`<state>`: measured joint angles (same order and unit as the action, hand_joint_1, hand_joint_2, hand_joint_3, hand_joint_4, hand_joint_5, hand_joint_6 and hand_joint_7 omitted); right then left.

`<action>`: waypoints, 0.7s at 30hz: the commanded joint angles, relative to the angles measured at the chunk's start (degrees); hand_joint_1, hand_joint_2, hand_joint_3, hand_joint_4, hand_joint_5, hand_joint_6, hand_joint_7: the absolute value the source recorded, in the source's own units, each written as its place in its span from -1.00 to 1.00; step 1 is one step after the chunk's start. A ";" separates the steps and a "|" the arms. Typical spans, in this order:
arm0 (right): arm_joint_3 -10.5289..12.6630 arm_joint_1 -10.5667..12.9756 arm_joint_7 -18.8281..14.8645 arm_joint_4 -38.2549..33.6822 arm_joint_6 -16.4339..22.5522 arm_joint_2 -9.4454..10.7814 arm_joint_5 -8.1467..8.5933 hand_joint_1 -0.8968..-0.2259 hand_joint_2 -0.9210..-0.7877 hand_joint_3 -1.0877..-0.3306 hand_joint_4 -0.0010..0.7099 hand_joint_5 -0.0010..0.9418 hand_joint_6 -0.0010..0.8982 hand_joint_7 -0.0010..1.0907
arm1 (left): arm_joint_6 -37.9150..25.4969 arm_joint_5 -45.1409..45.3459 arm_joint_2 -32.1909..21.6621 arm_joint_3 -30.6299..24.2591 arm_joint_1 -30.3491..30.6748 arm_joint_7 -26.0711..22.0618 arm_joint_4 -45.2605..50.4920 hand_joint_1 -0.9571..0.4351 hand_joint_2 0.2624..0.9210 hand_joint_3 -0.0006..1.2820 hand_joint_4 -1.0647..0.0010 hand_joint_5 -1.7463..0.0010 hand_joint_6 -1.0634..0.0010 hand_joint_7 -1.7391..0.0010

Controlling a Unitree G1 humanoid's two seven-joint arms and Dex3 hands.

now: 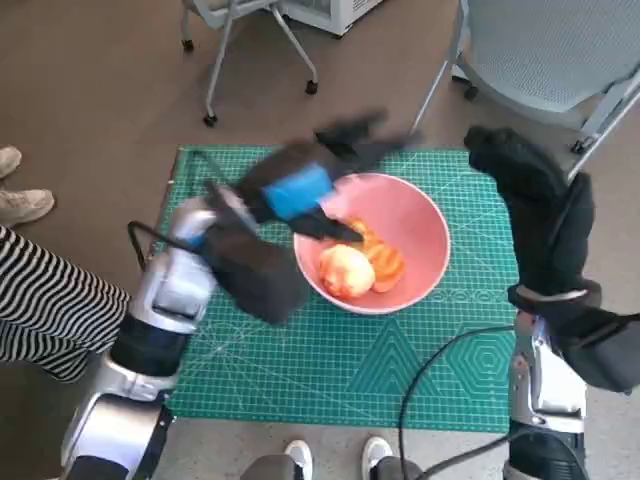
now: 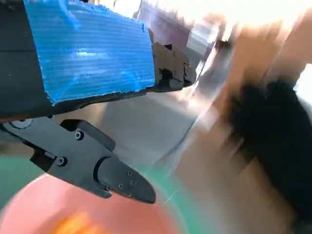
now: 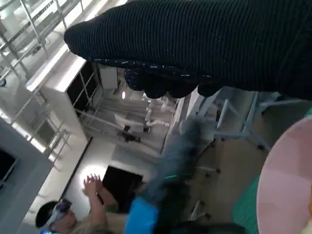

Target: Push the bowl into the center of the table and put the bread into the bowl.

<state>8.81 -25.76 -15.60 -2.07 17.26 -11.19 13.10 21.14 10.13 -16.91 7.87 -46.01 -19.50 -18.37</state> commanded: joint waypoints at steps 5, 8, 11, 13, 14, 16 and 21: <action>-0.61 -4.73 2.98 2.09 -3.87 -0.59 -2.32 -0.61 -1.00 0.11 -0.25 -0.97 -0.67 -0.01 | -6.39 -24.98 9.12 -7.77 2.82 -4.89 3.85 -0.56 1.00 -0.37 0.93 0.98 0.72 0.97; -0.83 -6.04 3.52 1.93 -3.87 -0.64 -3.32 -0.58 -1.00 0.11 -0.24 -0.97 -0.66 -0.01 | -9.09 -29.60 10.49 -8.85 3.77 -5.63 5.97 -0.60 1.00 -0.30 0.91 0.97 0.75 0.97; -0.83 -6.92 3.82 1.66 -3.80 -0.66 -4.06 -0.56 -1.00 0.11 -0.24 -0.97 -0.65 -0.01 | -8.99 -30.70 10.57 -9.44 3.94 -6.37 6.18 -0.63 1.00 -0.27 0.90 0.97 0.76 0.97; -1.02 -7.67 4.10 1.47 -3.86 -0.59 -4.62 -0.56 -1.00 0.09 -0.23 -0.97 -0.65 -0.02 | -8.76 -31.18 10.21 -10.06 3.99 -7.12 6.03 -0.64 1.00 -0.27 0.89 0.97 0.76 0.97; -1.06 -7.96 4.16 1.35 -3.88 -0.54 -4.82 -0.54 -1.00 0.07 -0.23 -0.97 -0.65 -0.02 | -8.70 -31.29 10.13 -10.32 4.02 -7.40 5.98 -0.65 1.00 -0.27 0.89 0.97 0.76 0.97; -1.22 -8.42 4.27 1.10 -3.93 -0.43 -5.25 -0.53 -1.00 0.05 -0.24 -0.98 -0.66 -0.02 | -8.73 -31.33 10.11 -10.69 4.14 -7.46 6.11 -0.65 1.00 -0.26 0.88 0.97 0.76 0.97; -1.65 -9.00 3.84 0.03 -3.33 -0.37 -5.41 -0.50 -1.00 0.01 -0.27 -0.99 -0.69 -0.04 | -10.32 -32.54 10.66 -11.61 4.93 -7.24 7.92 -0.68 1.00 -0.30 0.88 0.97 0.76 0.96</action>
<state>7.67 -34.95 -11.84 -0.67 14.31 -11.30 8.57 11.62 -21.20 -6.45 -2.95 -42.26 -26.60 -12.06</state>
